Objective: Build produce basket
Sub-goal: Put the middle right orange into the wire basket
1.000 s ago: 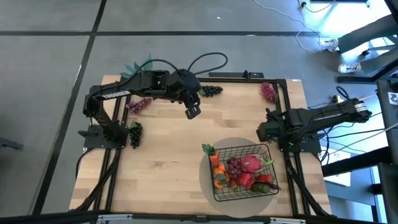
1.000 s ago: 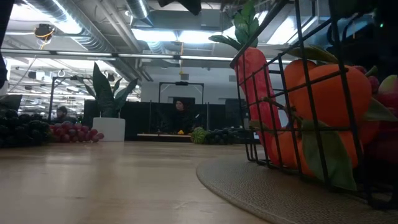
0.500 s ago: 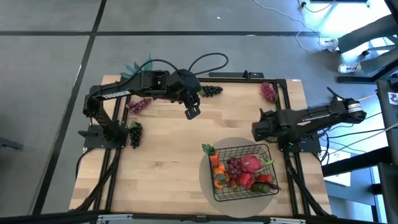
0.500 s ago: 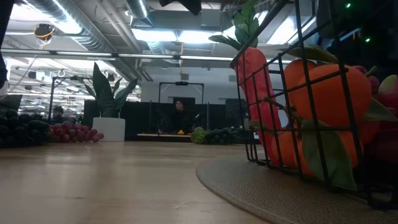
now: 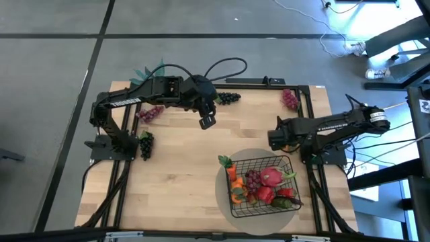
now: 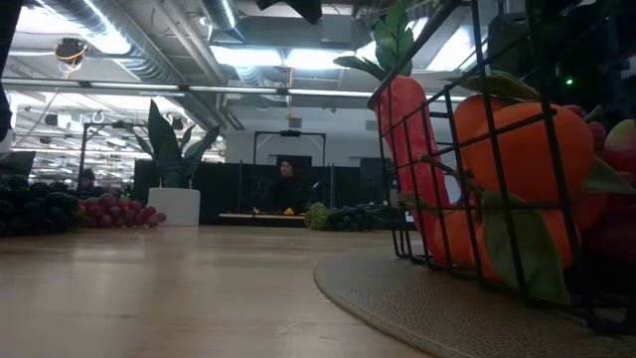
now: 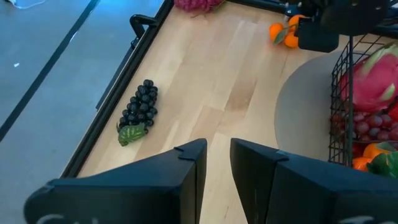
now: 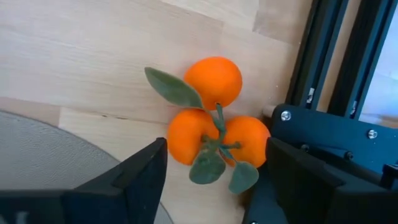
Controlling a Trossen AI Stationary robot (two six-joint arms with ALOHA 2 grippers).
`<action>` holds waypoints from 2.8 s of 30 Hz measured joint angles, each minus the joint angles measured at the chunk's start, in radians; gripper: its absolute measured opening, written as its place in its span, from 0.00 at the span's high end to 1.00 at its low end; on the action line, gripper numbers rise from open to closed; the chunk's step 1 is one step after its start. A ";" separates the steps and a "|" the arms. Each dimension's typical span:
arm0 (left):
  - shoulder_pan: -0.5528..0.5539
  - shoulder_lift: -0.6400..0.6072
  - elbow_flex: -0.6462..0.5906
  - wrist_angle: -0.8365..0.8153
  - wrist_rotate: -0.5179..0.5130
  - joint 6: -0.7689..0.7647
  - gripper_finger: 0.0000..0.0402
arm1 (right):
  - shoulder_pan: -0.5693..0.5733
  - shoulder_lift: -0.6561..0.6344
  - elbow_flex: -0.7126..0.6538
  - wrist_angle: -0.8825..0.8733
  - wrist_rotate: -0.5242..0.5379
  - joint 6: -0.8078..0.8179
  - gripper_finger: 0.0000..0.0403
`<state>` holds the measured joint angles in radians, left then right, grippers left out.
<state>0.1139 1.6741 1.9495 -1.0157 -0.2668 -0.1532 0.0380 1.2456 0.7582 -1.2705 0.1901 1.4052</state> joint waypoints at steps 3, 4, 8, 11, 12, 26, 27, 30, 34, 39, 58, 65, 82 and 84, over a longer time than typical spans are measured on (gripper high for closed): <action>0.000 0.000 0.000 0.000 0.000 0.001 0.85 | -0.010 0.010 0.000 0.000 -0.008 0.000 0.37; 0.000 0.000 0.000 0.000 0.000 0.001 0.85 | -0.010 0.013 0.000 0.000 -0.012 0.000 0.37; 0.000 0.000 0.000 0.000 0.000 0.007 0.85 | -0.012 0.025 0.000 0.000 -0.021 0.001 0.37; 0.000 0.000 0.000 0.000 0.000 0.008 0.85 | -0.014 0.029 0.000 0.012 -0.029 0.003 0.37; 0.000 0.000 0.000 0.000 0.000 0.008 0.85 | -0.014 0.029 0.000 0.020 -0.029 0.003 0.37; 0.000 0.000 0.000 -0.001 0.000 0.019 0.85 | -0.016 0.029 0.000 0.025 -0.026 0.000 0.72; 0.000 0.000 0.000 -0.001 0.000 0.032 0.85 | -0.016 0.029 0.000 0.025 -0.026 0.000 0.76; 0.000 0.000 0.000 -0.001 0.000 0.050 0.85 | -0.016 0.029 0.000 0.022 -0.026 0.000 0.84; 0.000 0.000 0.000 -0.001 0.000 0.052 0.85 | -0.016 0.029 0.000 0.022 -0.026 -0.001 0.89; 0.000 0.000 0.001 -0.001 0.000 0.053 0.85 | -0.016 0.029 0.000 0.032 -0.022 -0.041 0.98; 0.000 0.000 0.001 -0.002 0.000 0.133 0.85 | 0.020 0.028 0.372 -0.189 0.027 -0.268 1.00; 0.000 0.000 0.001 -0.002 0.000 0.192 0.85 | 0.129 0.028 0.578 -0.193 0.020 -0.343 1.00; 0.031 0.008 0.002 0.036 0.112 0.269 0.85 | 0.441 0.157 0.724 0.009 -0.181 -0.529 1.00; 0.037 0.008 0.002 0.040 0.112 0.269 0.85 | 0.458 0.189 0.724 0.021 -0.226 -0.529 1.00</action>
<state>0.1511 1.6825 1.9511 -0.9761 -0.1544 0.1155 0.4963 1.4342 1.4826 -1.2496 -0.0356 0.8761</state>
